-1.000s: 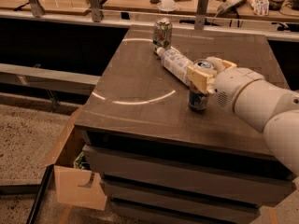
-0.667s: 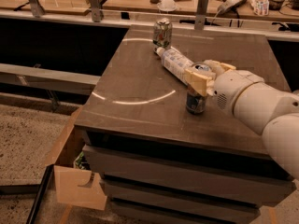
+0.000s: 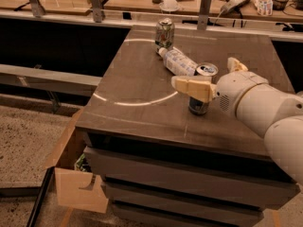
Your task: Place redbull can upright
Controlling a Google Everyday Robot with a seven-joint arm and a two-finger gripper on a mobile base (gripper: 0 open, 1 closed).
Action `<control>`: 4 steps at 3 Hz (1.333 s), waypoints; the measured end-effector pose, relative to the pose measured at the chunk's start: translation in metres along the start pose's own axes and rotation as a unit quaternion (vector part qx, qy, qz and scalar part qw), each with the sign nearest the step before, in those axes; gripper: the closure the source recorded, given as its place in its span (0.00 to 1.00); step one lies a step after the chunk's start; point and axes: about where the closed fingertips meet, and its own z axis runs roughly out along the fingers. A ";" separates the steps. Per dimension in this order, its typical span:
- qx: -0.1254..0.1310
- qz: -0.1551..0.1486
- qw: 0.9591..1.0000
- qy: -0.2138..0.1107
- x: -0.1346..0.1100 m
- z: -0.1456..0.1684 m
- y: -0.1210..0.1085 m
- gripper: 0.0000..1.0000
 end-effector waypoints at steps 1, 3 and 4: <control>-0.009 -0.006 1.000 0.011 0.008 0.002 0.005 0.00; -0.064 -0.047 0.994 0.069 0.070 0.002 0.044 0.00; -0.128 -0.087 0.985 0.069 0.091 -0.034 0.087 0.00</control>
Offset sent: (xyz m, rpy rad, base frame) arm 0.0627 -0.0281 0.0569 -0.0530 -0.1863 -0.1425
